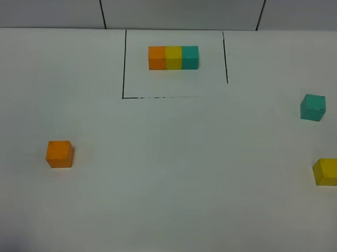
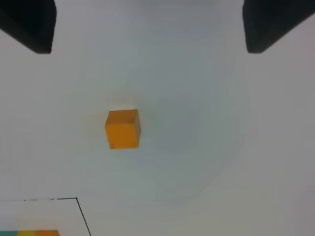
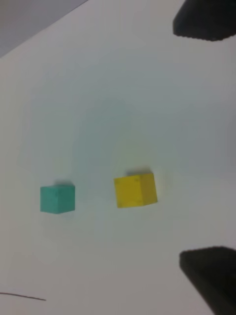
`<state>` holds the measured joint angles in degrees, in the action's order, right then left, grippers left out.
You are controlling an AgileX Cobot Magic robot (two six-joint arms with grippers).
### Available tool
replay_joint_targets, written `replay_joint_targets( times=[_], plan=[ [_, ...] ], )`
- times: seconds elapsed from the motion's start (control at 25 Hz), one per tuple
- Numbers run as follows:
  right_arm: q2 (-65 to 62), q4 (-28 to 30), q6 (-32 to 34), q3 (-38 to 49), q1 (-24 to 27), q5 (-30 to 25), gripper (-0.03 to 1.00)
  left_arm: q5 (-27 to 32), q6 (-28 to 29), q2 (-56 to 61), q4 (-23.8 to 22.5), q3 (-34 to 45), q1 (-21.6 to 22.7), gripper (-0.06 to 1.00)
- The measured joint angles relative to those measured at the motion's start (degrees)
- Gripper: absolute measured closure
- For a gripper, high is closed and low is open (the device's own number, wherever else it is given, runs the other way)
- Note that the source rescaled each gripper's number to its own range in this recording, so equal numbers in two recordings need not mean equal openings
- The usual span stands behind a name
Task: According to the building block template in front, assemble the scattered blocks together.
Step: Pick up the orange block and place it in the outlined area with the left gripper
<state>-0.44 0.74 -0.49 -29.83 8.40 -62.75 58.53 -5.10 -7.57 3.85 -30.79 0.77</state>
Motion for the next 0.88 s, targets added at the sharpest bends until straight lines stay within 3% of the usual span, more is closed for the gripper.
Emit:
replay_joint_targets(
  times=[0.88],
  plan=[
    [0.0, 0.0, 0.0, 0.0, 0.0, 0.0, 0.25, -8.1, 6.5, -61.3, 1.2, -13.6, 0.0, -0.06]
  ],
)
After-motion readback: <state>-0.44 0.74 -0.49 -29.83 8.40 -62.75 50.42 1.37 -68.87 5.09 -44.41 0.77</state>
